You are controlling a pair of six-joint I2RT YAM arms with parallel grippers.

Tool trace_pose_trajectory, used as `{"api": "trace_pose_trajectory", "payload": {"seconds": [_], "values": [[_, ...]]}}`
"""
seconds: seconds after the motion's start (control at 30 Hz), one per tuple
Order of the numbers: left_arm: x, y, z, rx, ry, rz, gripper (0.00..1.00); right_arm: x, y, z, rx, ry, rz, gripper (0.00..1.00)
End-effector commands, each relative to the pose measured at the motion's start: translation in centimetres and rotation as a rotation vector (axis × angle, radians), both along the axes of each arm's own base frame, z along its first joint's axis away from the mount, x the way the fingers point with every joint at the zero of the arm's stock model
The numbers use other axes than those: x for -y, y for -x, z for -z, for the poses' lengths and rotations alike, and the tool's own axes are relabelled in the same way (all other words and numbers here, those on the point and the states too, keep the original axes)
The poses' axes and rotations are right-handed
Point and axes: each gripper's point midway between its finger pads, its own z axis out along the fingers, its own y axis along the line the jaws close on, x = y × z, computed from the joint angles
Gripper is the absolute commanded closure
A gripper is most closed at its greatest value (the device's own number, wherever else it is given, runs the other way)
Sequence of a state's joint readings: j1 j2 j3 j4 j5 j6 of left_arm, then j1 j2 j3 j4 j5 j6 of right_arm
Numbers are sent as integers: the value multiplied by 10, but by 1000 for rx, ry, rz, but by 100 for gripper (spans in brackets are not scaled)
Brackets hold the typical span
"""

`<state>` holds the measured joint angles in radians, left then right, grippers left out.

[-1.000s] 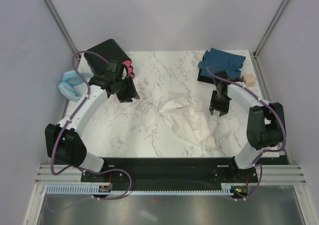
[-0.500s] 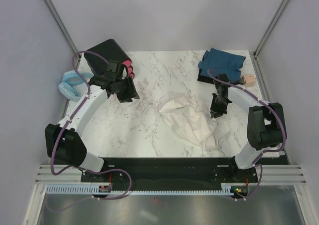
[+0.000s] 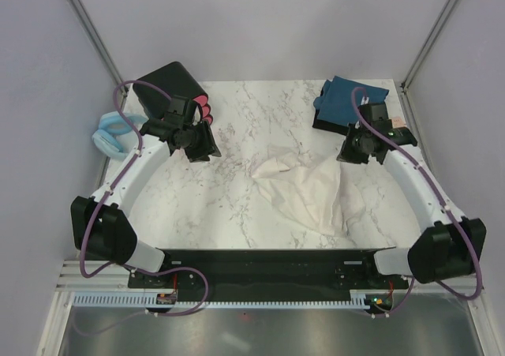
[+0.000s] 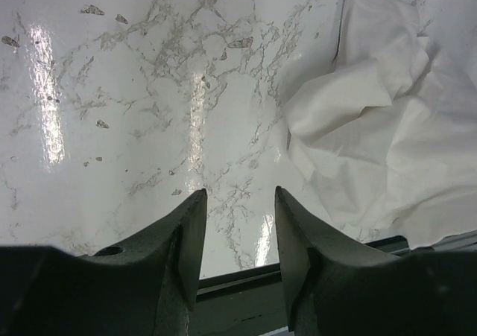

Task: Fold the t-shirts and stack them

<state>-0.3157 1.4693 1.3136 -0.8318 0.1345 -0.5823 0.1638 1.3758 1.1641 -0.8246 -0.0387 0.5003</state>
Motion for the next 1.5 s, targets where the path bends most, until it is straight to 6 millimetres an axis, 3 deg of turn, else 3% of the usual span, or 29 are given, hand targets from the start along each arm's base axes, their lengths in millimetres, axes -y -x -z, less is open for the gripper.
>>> {"api": "trace_pose_trajectory", "payload": {"seconds": [0.0, 0.07, 0.17, 0.4, 0.63, 0.77, 0.97, 1.1, 1.27, 1.47], "values": [[5, -5, -14, 47, 20, 34, 51, -21, -12, -84, 218, -133, -50, 100], [6, -7, -15, 54, 24, 35, 51, -29, -3, -87, 190, -186, -63, 100], [8, -8, -15, 52, 32, 41, 51, -38, 26, -76, 89, -226, -62, 100], [11, -14, -13, 51, 36, 47, 51, -43, 119, -25, -248, -247, -83, 100], [18, -29, -20, 69, 46, 56, 51, -44, 180, 4, -430, -275, -145, 100], [20, -34, -24, 78, 53, 57, 51, -36, 200, 14, -496, -239, -159, 77], [19, -33, -21, 73, 48, 58, 51, -17, 167, -9, -346, -126, -34, 66], [19, -32, -20, 71, 47, 59, 51, -9, 146, 7, -312, -76, 69, 65], [19, -30, -23, 80, 47, 70, 51, -14, 121, 37, -290, -82, 115, 65], [15, -23, -21, 76, 35, 73, 51, 6, 91, 48, -199, 37, 164, 63]]}}
